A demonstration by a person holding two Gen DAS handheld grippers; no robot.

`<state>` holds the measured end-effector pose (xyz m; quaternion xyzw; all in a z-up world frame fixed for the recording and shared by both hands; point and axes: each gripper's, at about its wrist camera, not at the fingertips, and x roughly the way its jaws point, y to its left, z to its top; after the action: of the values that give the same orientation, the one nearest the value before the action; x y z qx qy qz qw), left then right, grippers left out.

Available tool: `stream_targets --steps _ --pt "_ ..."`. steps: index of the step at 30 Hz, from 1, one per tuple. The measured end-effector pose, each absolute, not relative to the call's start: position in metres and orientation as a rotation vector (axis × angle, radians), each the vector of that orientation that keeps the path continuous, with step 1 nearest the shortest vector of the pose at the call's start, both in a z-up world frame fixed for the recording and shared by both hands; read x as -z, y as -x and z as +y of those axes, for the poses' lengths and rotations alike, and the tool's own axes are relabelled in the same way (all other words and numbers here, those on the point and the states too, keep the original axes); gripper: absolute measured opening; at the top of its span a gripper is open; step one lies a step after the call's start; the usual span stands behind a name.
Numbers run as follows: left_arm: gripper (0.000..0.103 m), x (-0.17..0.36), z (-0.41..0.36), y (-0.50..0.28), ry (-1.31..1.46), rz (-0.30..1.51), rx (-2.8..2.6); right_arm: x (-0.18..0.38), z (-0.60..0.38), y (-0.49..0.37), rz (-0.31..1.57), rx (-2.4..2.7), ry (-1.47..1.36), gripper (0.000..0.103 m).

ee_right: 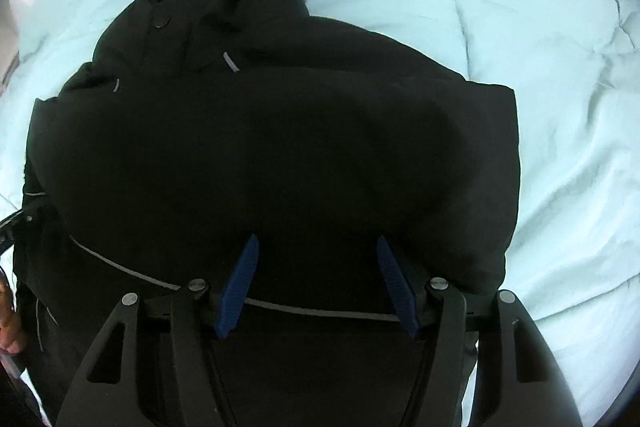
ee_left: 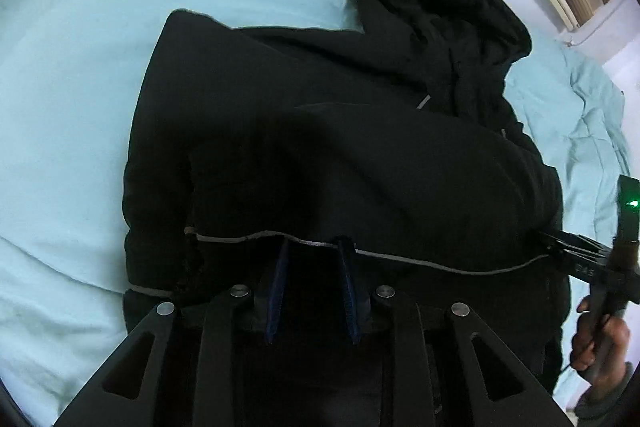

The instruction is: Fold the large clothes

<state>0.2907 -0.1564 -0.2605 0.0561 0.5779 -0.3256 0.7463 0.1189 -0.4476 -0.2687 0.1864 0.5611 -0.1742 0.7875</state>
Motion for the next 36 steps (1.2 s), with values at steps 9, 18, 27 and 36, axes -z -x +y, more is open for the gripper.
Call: stream_targets --steps 9,18,27,36 --pt "0.026 0.213 -0.162 -0.285 -0.129 1.198 0.767 0.252 -0.452 -0.125 1.216 0.35 -0.415 0.064" --pt "0.026 0.148 -0.242 -0.352 -0.105 1.002 0.82 0.169 -0.502 -0.178 0.952 0.388 -0.366 0.065" --pt "0.027 0.183 -0.307 -0.458 -0.04 1.009 0.773 0.177 -0.566 -0.247 0.821 0.383 -0.488 0.065" --pt "0.034 0.231 -0.339 -0.497 -0.034 1.081 0.76 0.211 -0.581 -0.291 0.853 0.404 -0.514 0.065"
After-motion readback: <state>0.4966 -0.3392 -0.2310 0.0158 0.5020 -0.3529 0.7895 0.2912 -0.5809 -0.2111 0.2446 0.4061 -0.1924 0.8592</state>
